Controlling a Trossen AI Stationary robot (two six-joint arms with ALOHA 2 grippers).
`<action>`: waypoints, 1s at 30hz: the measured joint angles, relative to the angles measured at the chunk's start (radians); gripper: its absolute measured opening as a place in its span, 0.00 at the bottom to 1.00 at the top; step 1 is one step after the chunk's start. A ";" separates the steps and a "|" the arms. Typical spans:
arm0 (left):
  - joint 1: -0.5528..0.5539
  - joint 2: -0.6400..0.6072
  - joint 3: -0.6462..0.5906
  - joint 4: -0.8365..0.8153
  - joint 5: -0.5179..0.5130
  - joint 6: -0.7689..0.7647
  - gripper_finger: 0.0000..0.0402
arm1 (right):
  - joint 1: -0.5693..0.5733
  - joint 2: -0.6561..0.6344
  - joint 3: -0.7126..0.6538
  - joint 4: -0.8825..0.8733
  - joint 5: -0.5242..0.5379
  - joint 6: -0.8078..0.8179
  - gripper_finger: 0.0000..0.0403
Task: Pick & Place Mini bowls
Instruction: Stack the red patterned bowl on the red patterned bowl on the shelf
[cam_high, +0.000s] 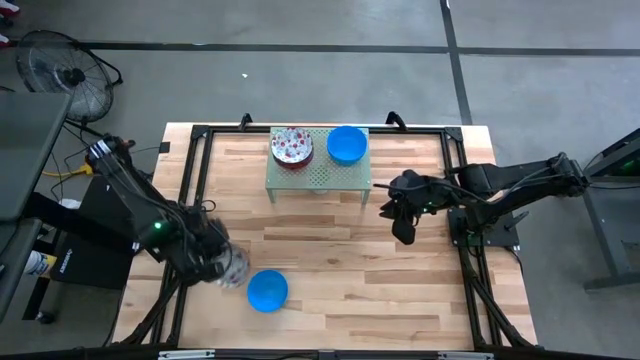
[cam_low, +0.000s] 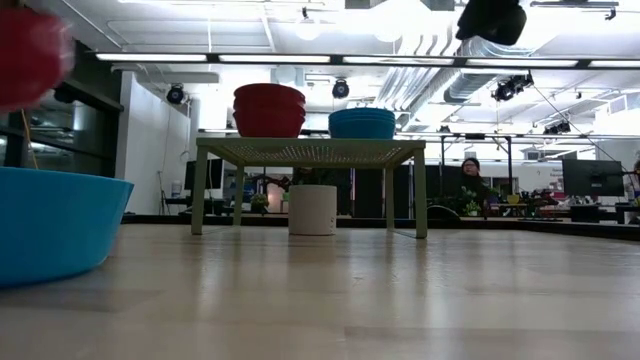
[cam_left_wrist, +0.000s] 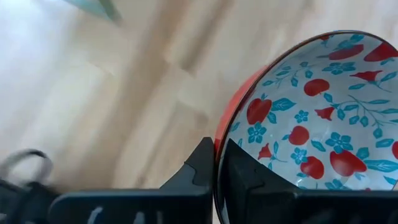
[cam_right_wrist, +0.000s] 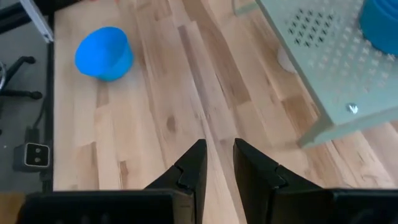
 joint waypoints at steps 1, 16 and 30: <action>0.010 -0.002 0.025 -0.031 -0.041 -0.019 0.01 | 0.000 0.000 0.000 -0.010 0.008 0.010 0.17; 0.528 0.003 0.503 -0.124 -0.261 0.559 0.01 | -0.014 0.000 0.000 -0.065 0.015 0.081 0.17; 1.230 0.102 0.582 0.222 0.127 0.944 0.01 | -0.014 0.000 0.000 -0.065 0.033 0.133 0.17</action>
